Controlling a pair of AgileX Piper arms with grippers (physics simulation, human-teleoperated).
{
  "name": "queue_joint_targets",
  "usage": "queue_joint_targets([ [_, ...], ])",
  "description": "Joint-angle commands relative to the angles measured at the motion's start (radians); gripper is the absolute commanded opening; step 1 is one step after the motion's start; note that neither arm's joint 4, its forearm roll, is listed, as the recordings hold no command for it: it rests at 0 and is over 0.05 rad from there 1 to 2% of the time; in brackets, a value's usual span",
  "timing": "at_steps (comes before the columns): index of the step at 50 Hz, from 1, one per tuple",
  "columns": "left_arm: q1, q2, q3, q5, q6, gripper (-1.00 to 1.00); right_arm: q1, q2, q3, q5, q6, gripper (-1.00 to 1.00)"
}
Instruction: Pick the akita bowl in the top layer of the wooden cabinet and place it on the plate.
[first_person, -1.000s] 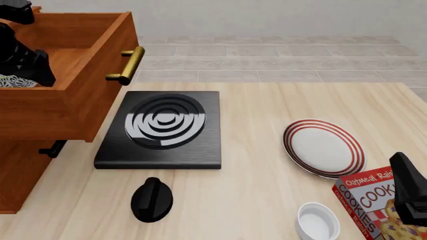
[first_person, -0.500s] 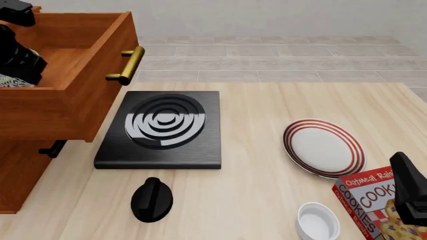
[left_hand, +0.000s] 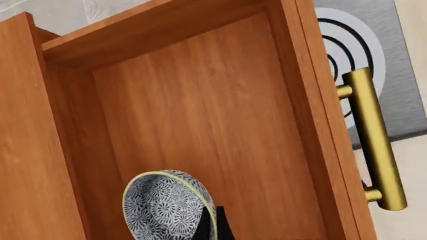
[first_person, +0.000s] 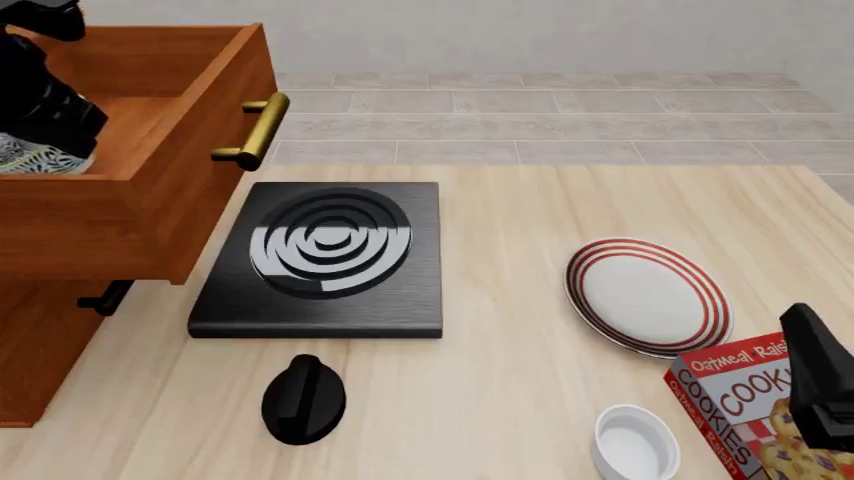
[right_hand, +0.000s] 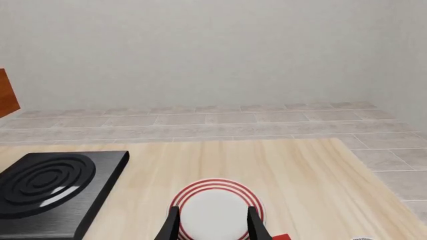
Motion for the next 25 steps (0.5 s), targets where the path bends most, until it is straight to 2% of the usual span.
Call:
queue_joint_targets([
  [1,-0.045,-0.005,-0.029,0.014,-0.002,-1.0,0.0,0.003,-0.002,-0.002,0.0,1.0],
  [25,-0.078,-0.032,-0.068,0.015,0.011,-1.0,0.001,0.003,-0.002,-0.002,-0.001,1.0],
])
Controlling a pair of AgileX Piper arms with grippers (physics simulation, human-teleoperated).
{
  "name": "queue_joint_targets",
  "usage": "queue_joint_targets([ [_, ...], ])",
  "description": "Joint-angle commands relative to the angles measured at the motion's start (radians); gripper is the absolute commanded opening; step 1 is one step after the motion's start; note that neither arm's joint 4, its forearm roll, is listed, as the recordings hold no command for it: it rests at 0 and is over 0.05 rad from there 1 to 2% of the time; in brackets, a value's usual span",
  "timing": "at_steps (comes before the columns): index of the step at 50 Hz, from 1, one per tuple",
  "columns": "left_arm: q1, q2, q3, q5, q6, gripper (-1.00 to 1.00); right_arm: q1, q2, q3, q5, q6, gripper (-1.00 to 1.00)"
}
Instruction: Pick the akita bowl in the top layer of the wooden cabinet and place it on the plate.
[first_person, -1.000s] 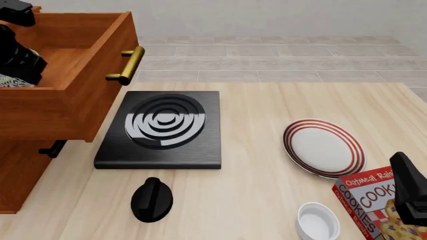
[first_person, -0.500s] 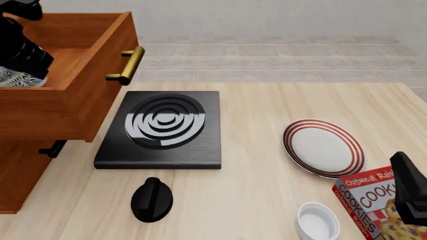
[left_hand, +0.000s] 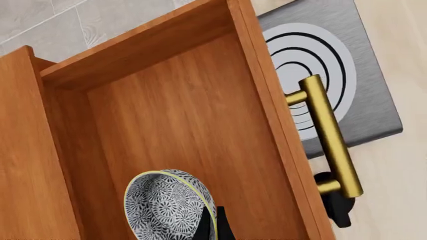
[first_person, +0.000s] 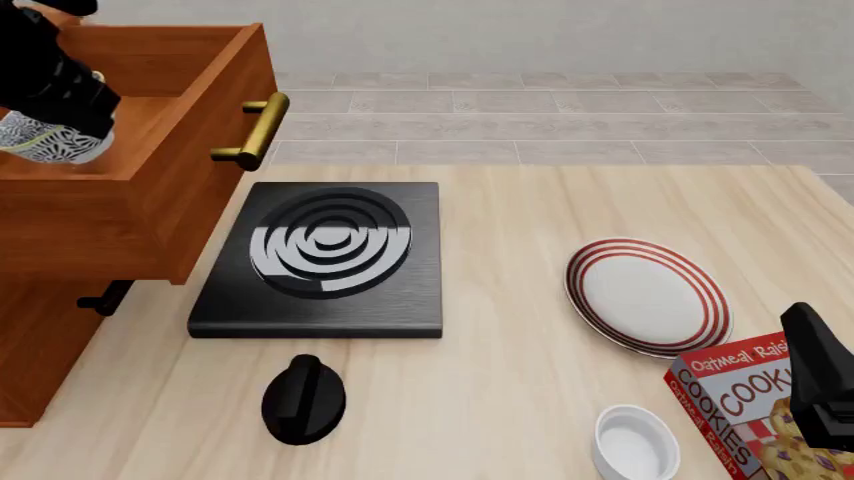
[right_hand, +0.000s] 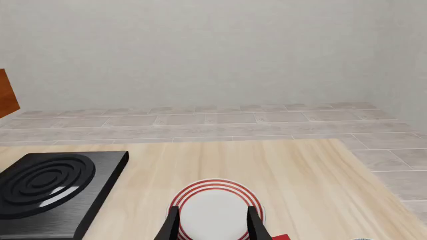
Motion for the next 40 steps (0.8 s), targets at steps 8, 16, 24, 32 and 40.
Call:
queue_joint_targets([
  [8,-0.009,-0.018,-0.067,0.0,0.029,-1.0,0.001,0.001,-0.001,0.0,-0.001,1.0],
  [16,-0.02,-0.02,-0.128,0.0,0.032,-1.0,0.002,0.001,-0.001,-0.001,-0.003,1.0],
  [24,-0.043,-0.01,-0.186,0.0,0.029,-1.0,0.003,0.001,-0.002,0.0,-0.004,1.0],
  [32,-0.132,0.012,-0.284,0.0,-0.013,-1.0,0.005,-0.001,-0.003,0.002,-0.007,1.0],
  [40,-0.189,0.032,-0.344,0.0,-0.068,-1.0,0.003,-0.001,-0.003,0.003,-0.007,1.0],
])
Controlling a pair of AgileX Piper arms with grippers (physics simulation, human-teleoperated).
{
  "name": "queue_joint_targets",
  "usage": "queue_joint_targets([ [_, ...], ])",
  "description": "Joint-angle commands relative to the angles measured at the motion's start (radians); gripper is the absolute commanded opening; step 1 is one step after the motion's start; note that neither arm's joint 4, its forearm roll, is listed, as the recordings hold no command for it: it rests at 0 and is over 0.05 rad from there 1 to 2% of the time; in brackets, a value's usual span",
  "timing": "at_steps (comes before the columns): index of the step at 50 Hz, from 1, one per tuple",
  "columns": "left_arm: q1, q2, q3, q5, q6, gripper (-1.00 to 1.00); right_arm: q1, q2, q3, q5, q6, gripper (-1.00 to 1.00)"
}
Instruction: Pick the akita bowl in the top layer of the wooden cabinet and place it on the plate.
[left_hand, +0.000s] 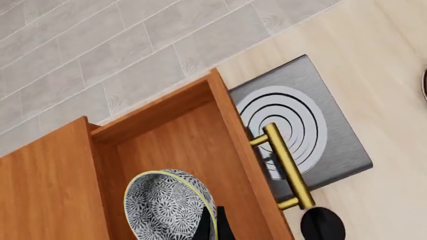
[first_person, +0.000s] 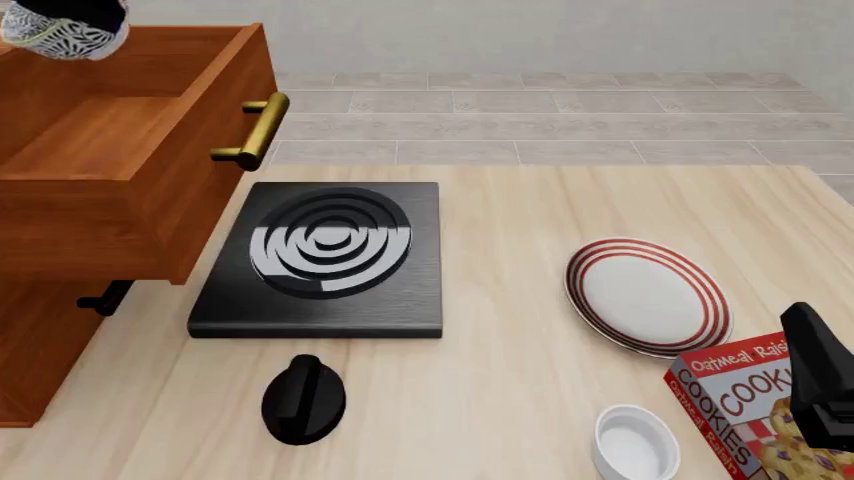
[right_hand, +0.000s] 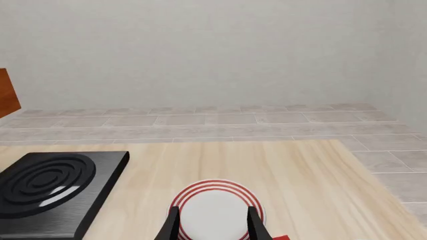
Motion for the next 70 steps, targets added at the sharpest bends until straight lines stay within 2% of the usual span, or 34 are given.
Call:
queue_joint_targets([
  [1,-0.084,0.025,-0.101,0.0,-0.061,-1.0,-0.001,-0.001,-0.001,0.002,0.0,1.0],
  [9,-0.115,0.027,-0.128,0.0,-0.087,-1.0,-0.001,0.0,-0.001,0.001,-0.001,1.0],
  [13,-0.154,0.028,-0.164,0.0,-0.128,-1.0,0.0,0.0,-0.001,0.0,-0.002,1.0],
  [19,-0.188,0.032,-0.187,0.0,-0.143,-1.0,0.002,0.0,0.0,0.002,-0.003,1.0],
  [35,-0.322,0.056,-0.289,-0.001,-0.24,-1.0,0.006,-0.001,-0.002,0.0,-0.01,1.0],
  [48,-0.428,0.065,-0.33,-0.008,-0.273,-1.0,0.013,-0.003,0.003,-0.002,-0.016,1.0],
  [70,-0.59,0.051,-0.25,-0.112,-0.339,-1.0,0.019,-0.001,-0.001,-0.004,-0.028,1.0],
])
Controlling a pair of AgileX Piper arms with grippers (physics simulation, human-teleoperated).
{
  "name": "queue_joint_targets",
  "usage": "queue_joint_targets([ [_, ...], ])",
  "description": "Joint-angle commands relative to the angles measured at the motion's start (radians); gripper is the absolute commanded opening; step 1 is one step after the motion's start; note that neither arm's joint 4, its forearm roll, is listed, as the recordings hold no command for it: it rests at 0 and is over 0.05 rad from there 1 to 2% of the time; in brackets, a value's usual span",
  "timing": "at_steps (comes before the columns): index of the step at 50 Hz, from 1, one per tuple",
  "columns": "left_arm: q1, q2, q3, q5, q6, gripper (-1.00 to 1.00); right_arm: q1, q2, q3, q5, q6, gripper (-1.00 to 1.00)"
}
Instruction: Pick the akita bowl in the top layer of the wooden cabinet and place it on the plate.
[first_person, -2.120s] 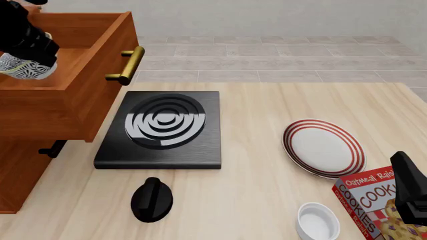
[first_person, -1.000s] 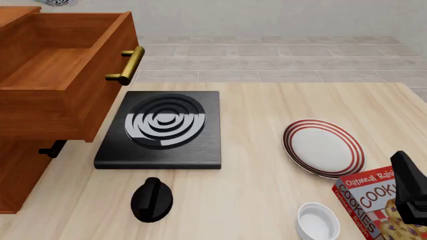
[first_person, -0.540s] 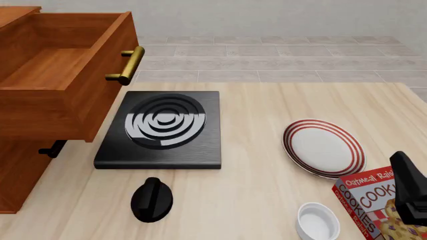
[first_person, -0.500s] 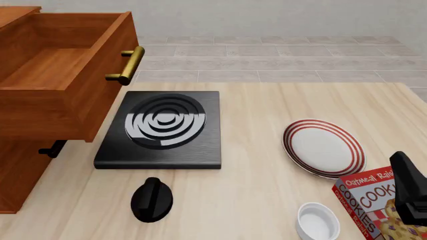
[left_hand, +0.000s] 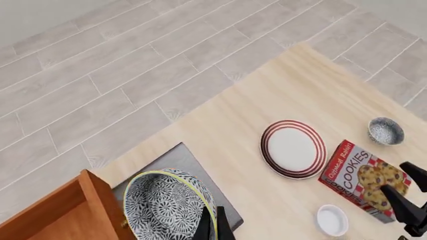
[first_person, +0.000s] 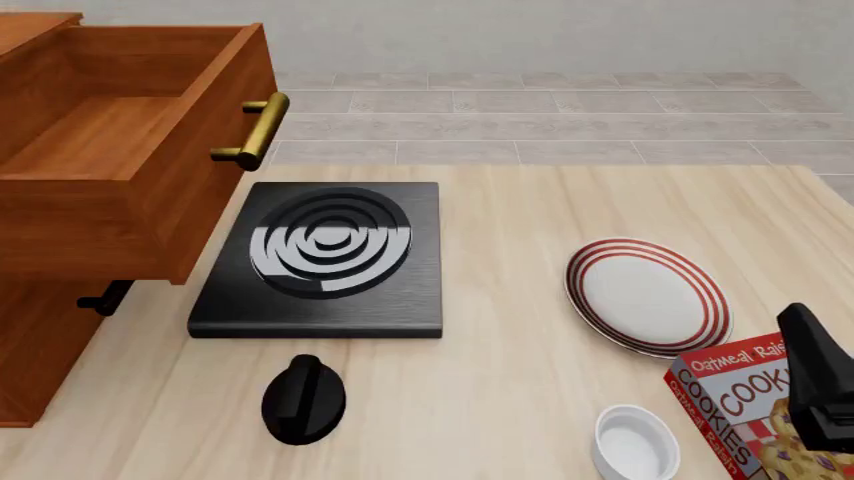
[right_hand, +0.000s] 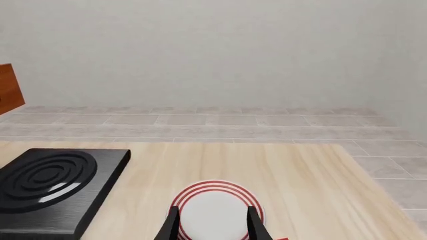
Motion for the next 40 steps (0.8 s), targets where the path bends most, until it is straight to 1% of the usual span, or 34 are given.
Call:
queue_joint_targets([
  [1,-0.079,-0.002,0.023,-0.047,-0.028,-1.0,0.002,0.0,-0.001,-0.001,-0.004,1.0],
  [4,-0.096,0.0,0.032,-0.058,-0.032,-1.0,0.001,0.0,-0.001,-0.001,-0.003,1.0],
  [16,-0.179,-0.013,0.138,-0.142,-0.052,-1.0,0.008,0.0,0.0,-0.001,-0.014,1.0],
  [19,-0.213,-0.014,0.168,-0.168,-0.066,-1.0,0.01,0.0,0.001,-0.002,-0.019,1.0],
  [27,-0.248,-0.005,0.175,-0.187,-0.075,-1.0,0.01,0.0,0.002,-0.003,-0.019,1.0],
  [33,-0.276,-0.007,0.216,-0.223,-0.078,-1.0,0.009,0.0,0.002,-0.004,-0.016,1.0],
  [40,-0.296,0.003,0.233,-0.248,-0.086,-1.0,0.01,-0.001,0.004,-0.004,-0.018,1.0],
])
